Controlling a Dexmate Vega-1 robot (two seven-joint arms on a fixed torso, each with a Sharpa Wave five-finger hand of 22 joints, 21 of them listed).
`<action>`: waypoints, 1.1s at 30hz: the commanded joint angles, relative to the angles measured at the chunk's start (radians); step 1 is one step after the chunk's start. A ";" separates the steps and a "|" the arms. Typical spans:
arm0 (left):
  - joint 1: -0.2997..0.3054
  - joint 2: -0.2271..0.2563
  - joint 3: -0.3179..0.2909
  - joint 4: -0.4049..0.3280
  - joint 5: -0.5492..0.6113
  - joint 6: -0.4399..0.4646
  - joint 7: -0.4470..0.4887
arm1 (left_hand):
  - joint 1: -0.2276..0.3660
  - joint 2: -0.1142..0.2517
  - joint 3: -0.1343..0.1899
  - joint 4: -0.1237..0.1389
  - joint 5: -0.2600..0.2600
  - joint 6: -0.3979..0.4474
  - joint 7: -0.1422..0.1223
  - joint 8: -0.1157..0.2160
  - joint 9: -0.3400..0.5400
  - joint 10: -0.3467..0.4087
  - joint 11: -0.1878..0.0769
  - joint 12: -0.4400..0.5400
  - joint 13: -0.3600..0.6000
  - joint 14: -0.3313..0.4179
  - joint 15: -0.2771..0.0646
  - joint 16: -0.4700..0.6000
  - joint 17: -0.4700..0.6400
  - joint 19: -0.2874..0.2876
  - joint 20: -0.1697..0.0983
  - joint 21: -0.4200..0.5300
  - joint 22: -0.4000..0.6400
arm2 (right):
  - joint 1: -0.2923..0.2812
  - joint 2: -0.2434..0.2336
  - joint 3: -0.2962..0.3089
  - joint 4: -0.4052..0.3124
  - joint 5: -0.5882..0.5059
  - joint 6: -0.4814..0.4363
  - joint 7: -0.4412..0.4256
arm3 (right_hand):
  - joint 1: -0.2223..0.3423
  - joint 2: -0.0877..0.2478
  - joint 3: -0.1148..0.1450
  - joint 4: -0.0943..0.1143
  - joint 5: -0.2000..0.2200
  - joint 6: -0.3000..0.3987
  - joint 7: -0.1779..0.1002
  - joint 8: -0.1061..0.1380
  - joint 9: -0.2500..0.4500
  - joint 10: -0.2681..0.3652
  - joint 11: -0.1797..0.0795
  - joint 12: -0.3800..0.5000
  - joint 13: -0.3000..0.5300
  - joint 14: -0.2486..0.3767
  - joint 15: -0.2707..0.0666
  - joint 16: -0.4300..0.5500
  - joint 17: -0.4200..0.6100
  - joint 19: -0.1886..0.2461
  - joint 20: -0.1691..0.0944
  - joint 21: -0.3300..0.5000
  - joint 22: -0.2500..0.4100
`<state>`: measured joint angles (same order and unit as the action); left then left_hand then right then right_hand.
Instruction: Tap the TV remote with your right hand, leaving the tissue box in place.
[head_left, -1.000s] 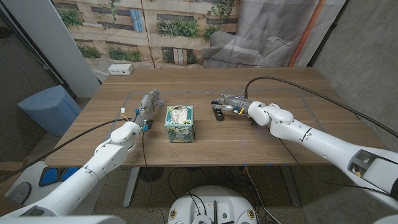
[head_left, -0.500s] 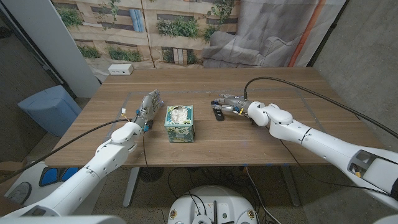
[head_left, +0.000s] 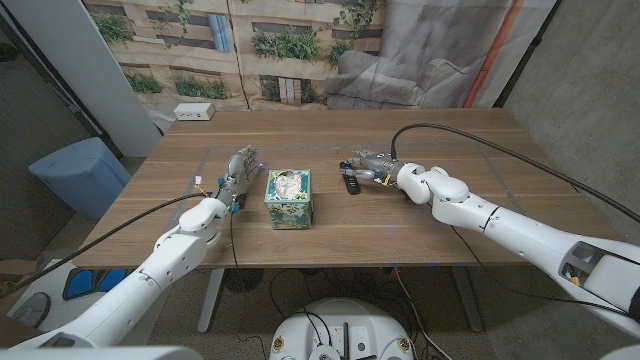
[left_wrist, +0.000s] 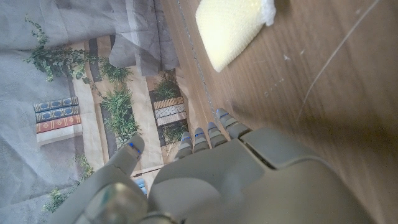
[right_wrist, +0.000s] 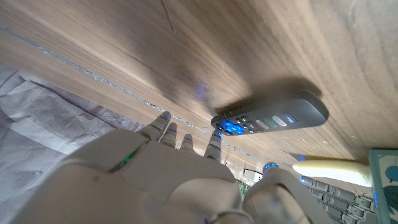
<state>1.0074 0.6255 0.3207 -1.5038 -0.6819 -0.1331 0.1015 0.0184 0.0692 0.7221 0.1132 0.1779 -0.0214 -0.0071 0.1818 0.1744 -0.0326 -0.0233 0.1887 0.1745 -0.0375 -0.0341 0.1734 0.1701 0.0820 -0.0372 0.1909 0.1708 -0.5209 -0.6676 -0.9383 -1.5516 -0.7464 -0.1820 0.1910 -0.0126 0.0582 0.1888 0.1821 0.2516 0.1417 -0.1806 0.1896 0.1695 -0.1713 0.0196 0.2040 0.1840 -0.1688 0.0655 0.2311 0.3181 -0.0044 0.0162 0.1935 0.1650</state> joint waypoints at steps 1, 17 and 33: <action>0.009 -0.009 -0.005 0.006 -0.010 -0.013 -0.002 | -0.005 0.083 -0.002 0.006 0.003 -0.001 0.000 0.002 0.002 0.002 0.004 0.004 0.002 0.004 0.001 0.006 0.003 0.006 -0.031 0.002 0.000 | -0.001 0.001 -0.007 -0.006 -0.033 -0.010 0.002 | -0.004 0.078 -0.006 0.003 0.004 0.013 -0.005 0.005 0.005 -0.030 -0.007 0.007 0.002 -0.075 -0.006 0.008 0.004 0.002 0.003 0.006 0.006; 0.012 -0.015 -0.008 0.012 -0.015 -0.024 -0.005 | -0.006 0.082 -0.003 0.009 0.003 -0.001 0.000 0.002 0.002 0.004 0.002 0.004 0.003 0.004 0.000 0.006 0.003 0.007 -0.032 0.002 0.000 | -0.003 0.003 -0.008 -0.009 -0.051 -0.011 0.003 | -0.004 0.081 -0.013 0.003 0.006 0.024 -0.005 0.004 0.004 -0.022 -0.008 0.006 0.002 -0.073 -0.007 0.008 0.004 0.007 0.000 0.005 0.006; 0.007 -0.016 -0.003 0.019 -0.013 -0.027 -0.015 | -0.005 0.083 -0.003 0.011 0.004 -0.001 0.000 0.001 0.002 0.003 0.002 0.004 0.003 0.004 0.000 0.005 0.002 0.007 -0.030 0.002 0.000 | -0.022 0.008 0.030 -0.043 -0.022 -0.008 -0.057 | -0.003 0.082 -0.020 0.002 0.007 0.014 -0.006 -0.004 0.005 -0.023 -0.011 0.002 0.002 -0.072 0.000 0.008 0.005 0.015 0.012 0.006 0.005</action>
<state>1.0184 0.6114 0.3135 -1.4899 -0.6960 -0.1576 0.0943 0.0183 0.0692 0.7180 0.1172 0.1779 -0.0214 -0.0071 0.1818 0.1743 -0.0326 -0.0233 0.1887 0.1745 -0.0375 -0.0341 0.1734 0.1698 0.0820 -0.0372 0.1909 0.1707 -0.5368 -0.6664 -0.9268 -1.5798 -0.7806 -0.1933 0.1687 -0.0126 0.0582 0.1748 0.1819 0.2532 0.1589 -0.1805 0.1876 0.1720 -0.1714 0.0121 0.2040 0.1840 -0.1692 0.0659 0.2311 0.3180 0.0062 0.0197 0.1935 0.1650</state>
